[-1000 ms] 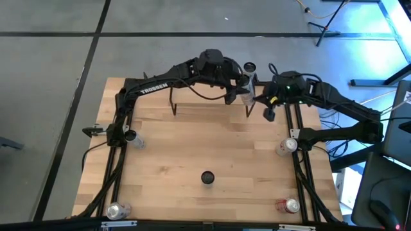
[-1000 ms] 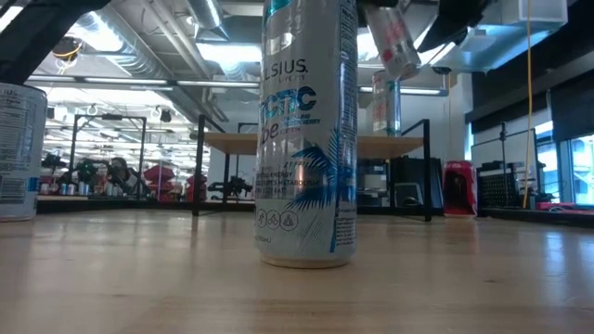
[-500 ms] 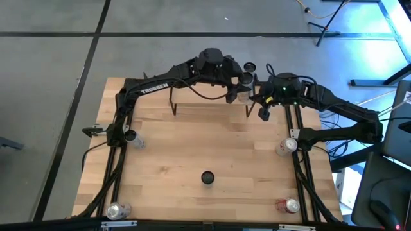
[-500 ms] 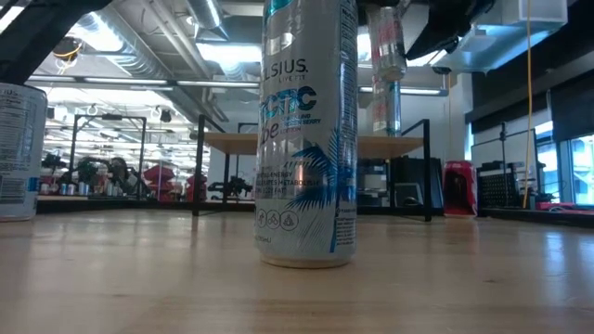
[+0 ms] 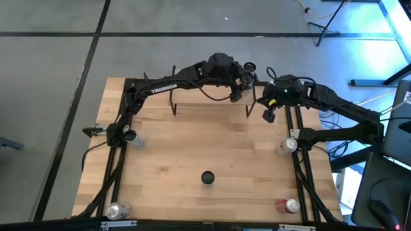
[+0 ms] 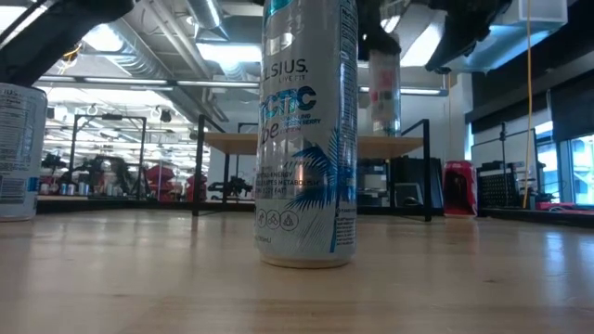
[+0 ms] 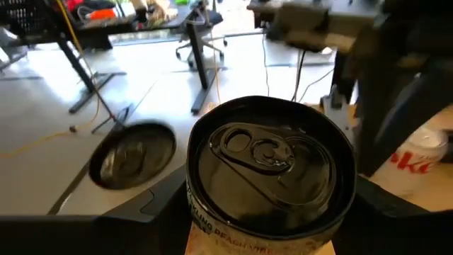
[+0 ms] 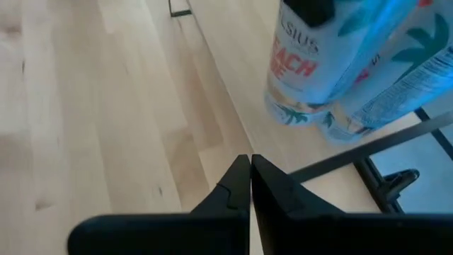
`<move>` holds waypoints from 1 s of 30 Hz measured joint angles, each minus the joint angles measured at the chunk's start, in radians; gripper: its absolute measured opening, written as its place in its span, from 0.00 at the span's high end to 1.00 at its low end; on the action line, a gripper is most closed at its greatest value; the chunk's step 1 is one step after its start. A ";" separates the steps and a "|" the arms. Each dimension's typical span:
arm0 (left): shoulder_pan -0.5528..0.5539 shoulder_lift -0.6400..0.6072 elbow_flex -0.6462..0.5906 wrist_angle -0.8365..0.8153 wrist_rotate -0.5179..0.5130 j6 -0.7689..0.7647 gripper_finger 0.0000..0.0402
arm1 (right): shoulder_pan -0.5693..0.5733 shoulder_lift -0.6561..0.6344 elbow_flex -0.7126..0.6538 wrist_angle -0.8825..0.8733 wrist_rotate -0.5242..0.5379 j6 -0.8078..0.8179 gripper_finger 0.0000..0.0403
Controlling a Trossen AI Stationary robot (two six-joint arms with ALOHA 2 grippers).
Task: Place canned beverage on shelf
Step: Put the white-pink soda can on the shelf aligned with the other white-pink soda can
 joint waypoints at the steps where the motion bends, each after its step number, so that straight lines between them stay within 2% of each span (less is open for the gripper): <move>1: 0.003 0.008 0.000 0.005 -0.002 0.000 0.42 | 0.000 0.000 0.000 -0.006 0.000 0.004 0.99; 11: 0.018 0.031 0.000 0.014 0.006 -0.013 0.42 | 0.000 0.000 0.000 -0.025 0.000 0.021 0.99; 19: 0.037 0.055 0.000 0.019 0.089 -0.117 0.41 | 0.000 0.000 0.000 -0.024 0.002 0.023 0.99; 30: 0.032 0.070 0.000 0.042 0.051 -0.116 0.41 | 0.000 0.000 0.001 -0.024 0.004 0.023 0.99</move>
